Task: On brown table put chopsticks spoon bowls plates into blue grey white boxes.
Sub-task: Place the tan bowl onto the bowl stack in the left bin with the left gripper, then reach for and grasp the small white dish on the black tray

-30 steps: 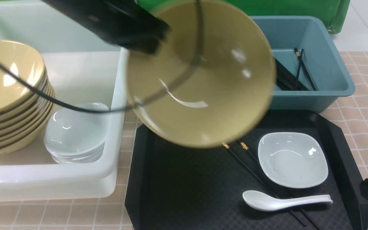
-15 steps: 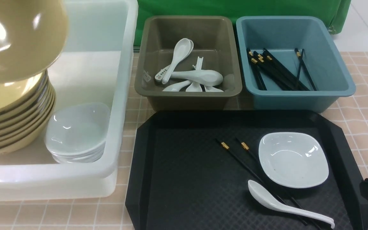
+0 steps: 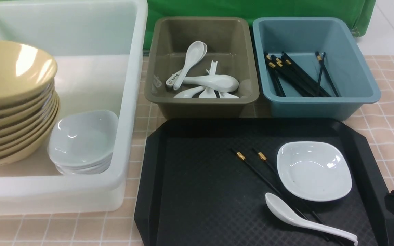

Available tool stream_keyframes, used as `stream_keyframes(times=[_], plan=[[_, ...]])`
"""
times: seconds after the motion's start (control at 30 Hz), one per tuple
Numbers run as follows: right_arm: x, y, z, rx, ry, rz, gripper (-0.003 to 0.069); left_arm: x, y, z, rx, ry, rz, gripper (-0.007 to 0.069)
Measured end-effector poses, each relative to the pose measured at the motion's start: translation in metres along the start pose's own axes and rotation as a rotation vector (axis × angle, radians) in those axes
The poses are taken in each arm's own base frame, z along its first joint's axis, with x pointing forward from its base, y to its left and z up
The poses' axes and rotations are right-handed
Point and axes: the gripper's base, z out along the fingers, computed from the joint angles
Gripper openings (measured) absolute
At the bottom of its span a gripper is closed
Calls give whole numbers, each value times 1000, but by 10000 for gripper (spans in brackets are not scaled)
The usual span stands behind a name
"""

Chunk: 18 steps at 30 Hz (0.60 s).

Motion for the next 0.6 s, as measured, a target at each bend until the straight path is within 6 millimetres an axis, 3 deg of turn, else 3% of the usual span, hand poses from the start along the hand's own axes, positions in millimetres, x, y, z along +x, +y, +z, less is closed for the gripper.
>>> stream_keyframes(times=[0.17, 0.27, 0.4, 0.6], plan=[[0, 0, 0, 1, -2, 0, 99, -8, -6, -26, -4, -32, 35, 515], [0, 0, 0, 1, -2, 0, 99, -13, -11, -47, 4, -86, 47, 535], [5, -1, 3, 12, -12, 7, 101, -14, -17, -64, 27, -129, 50, 521], [11, -1, 7, 26, -26, 102, 111, 3, -17, -37, 109, -43, 10, 380]])
